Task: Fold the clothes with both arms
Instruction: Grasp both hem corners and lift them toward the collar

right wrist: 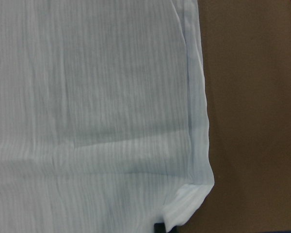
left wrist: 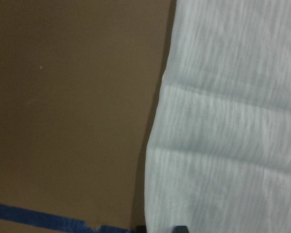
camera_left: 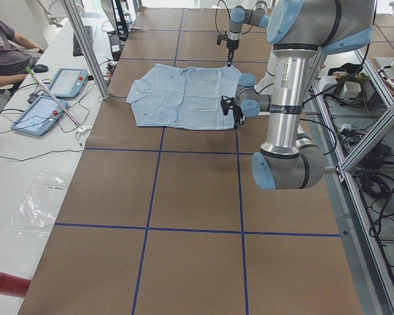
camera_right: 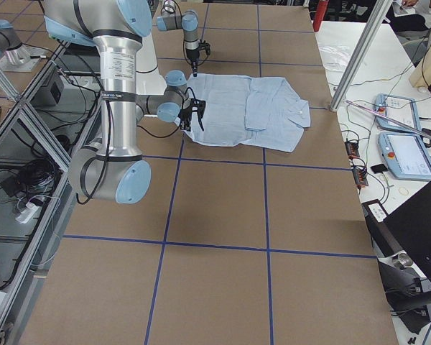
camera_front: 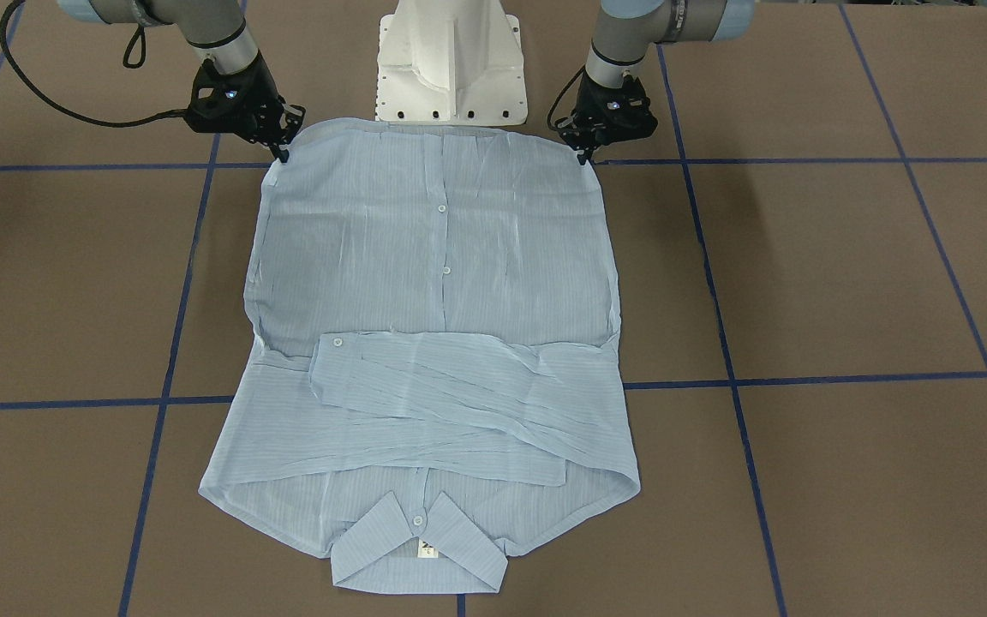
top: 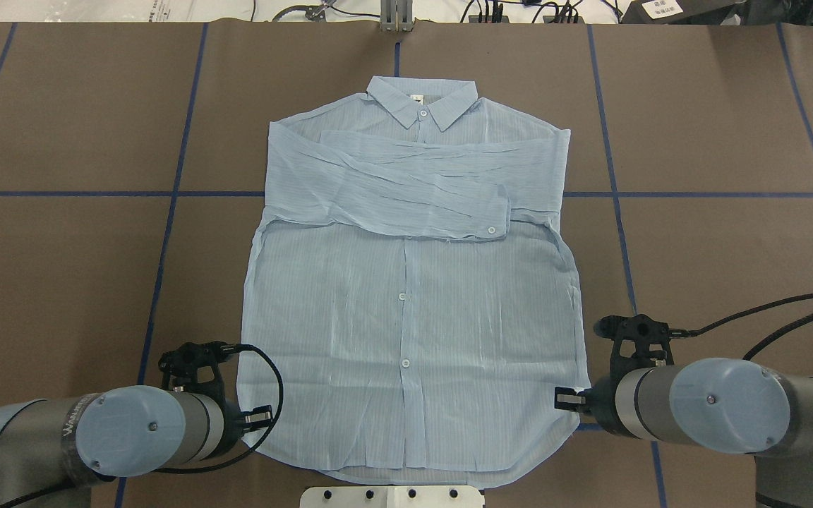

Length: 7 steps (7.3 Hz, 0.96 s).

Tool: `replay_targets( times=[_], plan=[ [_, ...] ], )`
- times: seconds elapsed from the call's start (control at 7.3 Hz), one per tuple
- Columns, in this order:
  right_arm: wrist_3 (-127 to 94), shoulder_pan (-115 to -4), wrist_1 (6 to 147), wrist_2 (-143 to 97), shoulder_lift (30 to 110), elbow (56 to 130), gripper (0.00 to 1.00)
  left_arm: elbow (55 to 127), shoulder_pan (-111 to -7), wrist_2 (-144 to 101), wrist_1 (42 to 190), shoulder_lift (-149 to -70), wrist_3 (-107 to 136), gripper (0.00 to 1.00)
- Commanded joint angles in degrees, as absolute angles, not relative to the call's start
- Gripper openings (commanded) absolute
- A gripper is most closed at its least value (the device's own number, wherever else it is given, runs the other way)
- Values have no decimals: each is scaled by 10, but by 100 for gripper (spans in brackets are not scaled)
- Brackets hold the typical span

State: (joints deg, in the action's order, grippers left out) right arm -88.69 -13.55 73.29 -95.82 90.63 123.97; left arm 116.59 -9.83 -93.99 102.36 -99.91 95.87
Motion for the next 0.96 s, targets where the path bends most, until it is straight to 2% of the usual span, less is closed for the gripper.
replay_targets(
  times=[0.0,0.41,0.82],
  plan=[
    [-887,-160,732,-975,885,1240,0,1188,-112,-942,1023,-998,941,0],
    [-882,-228,731,-1033,874,1239,0,1204,-147,-947,1022,-993,870,0],
    [-882,-249,731,-1047,868,1237,0,1204,-205,-1001,1023,-992,823,0]
  ],
)
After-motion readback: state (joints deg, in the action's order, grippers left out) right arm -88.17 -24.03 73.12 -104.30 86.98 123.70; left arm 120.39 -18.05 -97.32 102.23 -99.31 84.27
